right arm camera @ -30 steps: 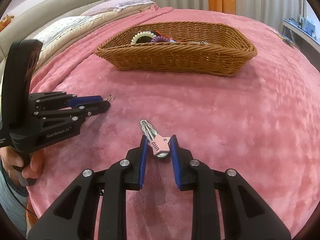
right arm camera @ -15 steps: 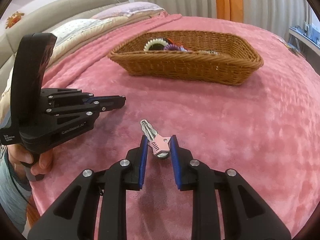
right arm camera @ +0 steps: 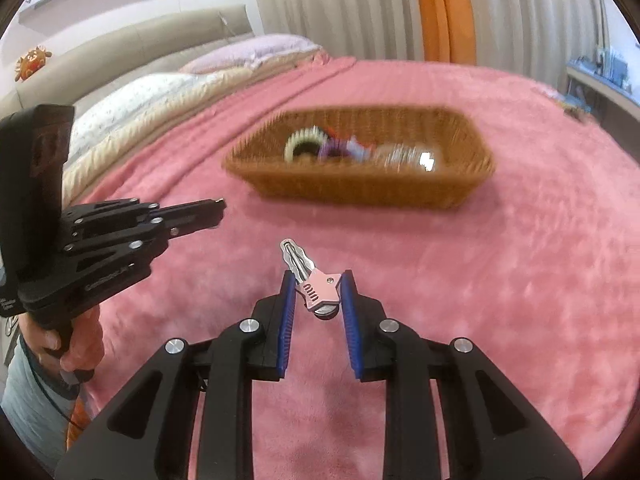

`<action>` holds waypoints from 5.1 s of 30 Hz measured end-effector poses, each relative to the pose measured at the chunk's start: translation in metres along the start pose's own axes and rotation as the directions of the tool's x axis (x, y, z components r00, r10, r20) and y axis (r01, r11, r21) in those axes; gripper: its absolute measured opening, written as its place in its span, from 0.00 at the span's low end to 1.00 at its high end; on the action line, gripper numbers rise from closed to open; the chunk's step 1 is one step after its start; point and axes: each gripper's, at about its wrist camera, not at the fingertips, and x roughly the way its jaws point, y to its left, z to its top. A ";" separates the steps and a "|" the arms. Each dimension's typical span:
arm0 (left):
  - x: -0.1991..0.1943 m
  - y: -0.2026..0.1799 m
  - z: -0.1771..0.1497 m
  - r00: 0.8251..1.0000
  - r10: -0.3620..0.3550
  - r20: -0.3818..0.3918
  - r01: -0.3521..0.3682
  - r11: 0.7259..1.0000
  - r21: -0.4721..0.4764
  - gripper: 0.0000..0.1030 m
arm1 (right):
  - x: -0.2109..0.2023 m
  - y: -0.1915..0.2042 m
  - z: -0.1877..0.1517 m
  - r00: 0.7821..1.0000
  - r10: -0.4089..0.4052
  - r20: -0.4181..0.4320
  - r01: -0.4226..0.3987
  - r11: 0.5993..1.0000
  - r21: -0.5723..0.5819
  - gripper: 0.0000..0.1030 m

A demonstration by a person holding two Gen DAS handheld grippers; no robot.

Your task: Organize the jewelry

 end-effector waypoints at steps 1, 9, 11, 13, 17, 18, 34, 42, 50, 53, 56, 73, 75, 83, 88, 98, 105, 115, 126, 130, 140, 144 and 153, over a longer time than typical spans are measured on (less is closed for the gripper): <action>-0.006 -0.001 0.007 1.000 -0.001 0.021 0.001 1.000 0.003 0.02 | -0.009 0.000 0.011 0.999 -0.018 0.028 0.018 1.000 -0.009 0.20; -0.016 0.005 0.069 0.987 0.034 0.158 -0.036 0.999 0.009 0.02 | -0.014 -0.015 0.094 0.981 -0.123 0.150 0.119 0.992 0.035 0.20; -0.004 0.014 0.078 0.986 0.058 0.159 -0.056 0.998 -0.017 0.02 | 0.009 -0.028 0.112 0.978 -0.147 0.147 0.135 0.987 0.089 0.20; 0.016 0.025 0.086 0.985 0.072 0.154 -0.064 0.996 -0.061 0.02 | 0.032 -0.037 0.122 0.977 -0.169 0.131 0.155 0.981 0.116 0.20; 0.057 0.047 0.089 0.987 0.110 0.116 -0.094 0.987 -0.131 0.02 | 0.083 -0.058 0.132 0.977 -0.200 0.068 0.186 0.969 0.164 0.20; 0.069 0.054 0.089 0.988 0.114 0.101 -0.098 0.984 -0.150 0.02 | 0.094 -0.062 0.133 0.978 -0.201 0.053 0.189 0.967 0.171 0.20; 0.109 0.076 0.072 0.995 0.101 -0.002 -0.099 0.967 -0.234 0.40 | 0.141 -0.088 0.121 0.983 -0.179 -0.048 0.185 0.958 0.218 0.50; 0.048 0.066 0.081 0.990 0.098 0.101 -0.069 0.964 -0.255 0.42 | 0.081 -0.066 0.123 0.986 -0.158 0.043 0.147 0.971 0.190 0.50; -0.045 0.044 0.081 0.954 0.165 0.252 -0.091 0.955 -0.281 0.66 | 0.001 -0.032 0.108 0.974 -0.162 0.161 0.142 0.982 0.128 0.50; -0.064 0.033 0.070 0.933 0.233 0.274 -0.151 0.945 -0.290 0.74 | -0.019 -0.023 0.090 0.960 -0.200 0.194 0.180 0.977 0.116 0.52; -0.071 0.019 0.050 0.910 0.314 0.271 -0.232 0.927 -0.295 0.79 | -0.032 -0.018 0.066 0.937 -0.259 0.236 0.232 0.963 0.134 0.58; -0.034 0.000 -0.031 0.836 0.489 0.250 -0.406 0.857 -0.318 0.82 | -0.011 -0.009 -0.014 0.908 -0.301 0.291 0.282 0.954 0.106 0.69; -0.032 -0.006 -0.034 0.833 0.490 0.256 -0.413 0.860 -0.301 0.85 | -0.009 -0.009 -0.015 0.907 -0.304 0.291 0.286 0.953 0.101 0.71; -0.030 -0.011 -0.035 0.824 0.498 0.270 -0.430 0.860 -0.275 0.91 | -0.003 -0.013 -0.015 0.912 -0.315 0.262 0.297 0.949 0.108 0.71; -0.029 -0.012 -0.034 0.824 0.498 0.269 -0.431 0.860 -0.271 0.92 | 0.000 -0.011 -0.016 0.914 -0.318 0.253 0.302 0.948 0.099 0.72; -0.027 -0.012 -0.035 0.827 0.497 0.264 -0.431 0.861 -0.271 0.92 | 0.002 -0.008 -0.018 0.915 -0.321 0.246 0.309 0.947 0.085 0.72; -0.026 -0.013 -0.034 0.829 0.495 0.260 -0.433 0.862 -0.263 0.92 | 0.002 -0.009 -0.017 0.916 -0.319 0.243 0.306 0.948 0.088 0.72; -0.025 -0.015 -0.034 0.830 0.497 0.254 -0.438 0.862 -0.255 0.92 | 0.003 -0.009 -0.018 0.918 -0.317 0.239 0.304 0.948 0.090 0.75; -0.024 -0.016 -0.034 0.830 0.498 0.253 -0.441 0.862 -0.250 0.92 | 0.003 -0.009 -0.018 0.918 -0.318 0.238 0.305 0.948 0.090 0.76; -0.024 -0.016 -0.034 0.831 0.497 0.251 -0.441 0.862 -0.249 0.93 | 0.003 -0.009 -0.018 0.918 -0.318 0.238 0.305 0.948 0.090 0.76; -0.023 -0.015 -0.035 0.832 0.495 0.249 -0.440 0.863 -0.247 0.93 | 0.003 -0.009 -0.017 0.918 -0.318 0.238 0.305 0.948 0.090 0.76; -0.022 -0.014 -0.037 0.833 0.494 0.248 -0.440 0.864 -0.244 0.93 | 0.003 -0.009 -0.017 0.918 -0.318 0.238 0.305 0.948 0.091 0.76; -0.022 -0.014 -0.036 0.833 0.494 0.248 -0.440 0.864 -0.244 0.93 | 0.003 -0.009 -0.017 0.918 -0.318 0.238 0.305 0.948 0.091 0.76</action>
